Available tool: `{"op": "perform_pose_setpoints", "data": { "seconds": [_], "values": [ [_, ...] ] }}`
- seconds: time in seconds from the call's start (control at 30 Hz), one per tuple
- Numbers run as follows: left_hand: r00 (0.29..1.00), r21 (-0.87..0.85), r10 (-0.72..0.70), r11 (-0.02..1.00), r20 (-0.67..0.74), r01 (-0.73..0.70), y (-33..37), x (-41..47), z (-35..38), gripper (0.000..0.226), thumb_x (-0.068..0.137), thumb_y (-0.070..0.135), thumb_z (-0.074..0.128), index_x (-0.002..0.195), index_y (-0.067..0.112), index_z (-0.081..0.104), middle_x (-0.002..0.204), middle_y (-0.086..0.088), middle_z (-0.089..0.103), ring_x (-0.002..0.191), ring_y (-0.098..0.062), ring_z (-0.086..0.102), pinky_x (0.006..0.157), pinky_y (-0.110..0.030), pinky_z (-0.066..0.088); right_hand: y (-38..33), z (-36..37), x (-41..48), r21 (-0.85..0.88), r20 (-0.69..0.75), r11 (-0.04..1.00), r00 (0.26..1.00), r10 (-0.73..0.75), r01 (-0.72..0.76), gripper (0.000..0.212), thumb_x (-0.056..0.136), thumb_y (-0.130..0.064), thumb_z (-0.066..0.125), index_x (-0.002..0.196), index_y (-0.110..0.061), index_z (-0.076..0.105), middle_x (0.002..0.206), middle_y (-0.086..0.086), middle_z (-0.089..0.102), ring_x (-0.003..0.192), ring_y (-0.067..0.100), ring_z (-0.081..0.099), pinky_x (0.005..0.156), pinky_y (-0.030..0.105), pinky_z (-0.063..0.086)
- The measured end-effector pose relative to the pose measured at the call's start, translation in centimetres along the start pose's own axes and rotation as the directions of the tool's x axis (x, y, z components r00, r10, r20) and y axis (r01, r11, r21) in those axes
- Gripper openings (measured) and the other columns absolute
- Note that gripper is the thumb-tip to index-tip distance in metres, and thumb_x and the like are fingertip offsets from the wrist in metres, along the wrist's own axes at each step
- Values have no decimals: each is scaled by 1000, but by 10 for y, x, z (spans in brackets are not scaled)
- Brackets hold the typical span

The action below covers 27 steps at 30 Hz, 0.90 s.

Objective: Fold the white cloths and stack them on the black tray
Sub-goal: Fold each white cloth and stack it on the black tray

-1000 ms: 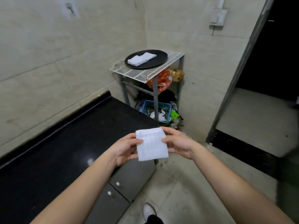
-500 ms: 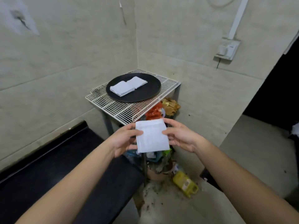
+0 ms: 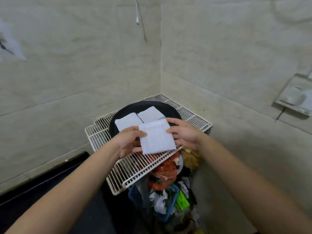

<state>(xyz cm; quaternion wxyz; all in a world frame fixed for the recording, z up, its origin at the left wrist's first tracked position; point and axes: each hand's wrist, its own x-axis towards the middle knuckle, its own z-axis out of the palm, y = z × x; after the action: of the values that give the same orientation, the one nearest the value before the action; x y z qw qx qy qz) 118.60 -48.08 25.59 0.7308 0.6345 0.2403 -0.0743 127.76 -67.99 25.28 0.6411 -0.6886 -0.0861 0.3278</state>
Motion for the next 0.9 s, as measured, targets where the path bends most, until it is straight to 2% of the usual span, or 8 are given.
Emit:
{"op": "perform_pose_setpoints", "data": {
  "seconds": [0.1,0.23,0.37,0.43,0.53,0.63,0.77,0.9],
  "values": [
    [995,-51,-31,998,-99,26,22,39,10,16,92,3,60,105,11,65,109,-11,73,101,-27,69,76,-41,61,-24,-26,58,-40,55,999,998,2,0,50,97,-4,55,142,-25,49,128,9,65,112,26,67,95,46,56],
    [975,-102,-32,995,-221,9,46,80,18,20,91,-6,52,95,11,63,89,-7,68,80,-22,67,67,-36,57,-46,-41,119,-124,81,992,997,1,9,50,95,-4,54,141,-24,51,125,6,65,112,23,65,92,42,56],
    [945,-94,-35,996,-325,4,56,116,17,24,87,-10,52,95,12,56,83,-7,62,69,-21,64,59,-32,56,-50,-45,165,-234,79,972,997,21,-2,50,94,-6,51,140,-24,52,123,3,65,112,22,64,97,46,54],
    [917,-69,-15,998,-398,-14,58,137,14,24,88,-10,55,100,12,55,89,-10,62,72,-24,65,56,-33,57,-52,-44,188,-270,67,963,997,24,-6,51,93,-6,50,140,-26,52,123,3,64,111,23,63,97,48,54],
    [872,-31,21,999,-489,-41,57,161,7,37,87,-9,61,117,8,52,101,-15,61,77,-27,64,53,-34,57,-52,-42,214,-297,38,955,999,9,3,53,91,-6,49,140,-27,51,122,4,64,110,24,63,97,48,54],
    [846,30,39,999,-532,-27,56,181,-2,47,84,-9,64,126,6,50,112,-19,59,85,-30,64,57,-38,59,-46,-38,236,-312,13,950,1000,1,3,54,90,-4,51,142,-22,51,123,6,64,113,25,62,96,44,54],
    [825,114,62,994,-561,3,50,195,-8,52,84,-10,63,132,5,48,112,-16,56,96,-37,65,61,-41,60,-43,-35,251,-348,21,937,1000,0,8,54,92,-2,52,143,-19,49,125,8,63,115,27,60,99,42,52],
    [818,182,68,982,-572,46,45,201,-9,52,84,-8,64,132,5,49,119,-16,54,96,-38,66,69,-47,62,-37,-35,260,-361,6,933,1000,-2,4,54,91,-2,52,143,-20,50,125,9,63,114,26,61,100,43,52]
  ]
}}
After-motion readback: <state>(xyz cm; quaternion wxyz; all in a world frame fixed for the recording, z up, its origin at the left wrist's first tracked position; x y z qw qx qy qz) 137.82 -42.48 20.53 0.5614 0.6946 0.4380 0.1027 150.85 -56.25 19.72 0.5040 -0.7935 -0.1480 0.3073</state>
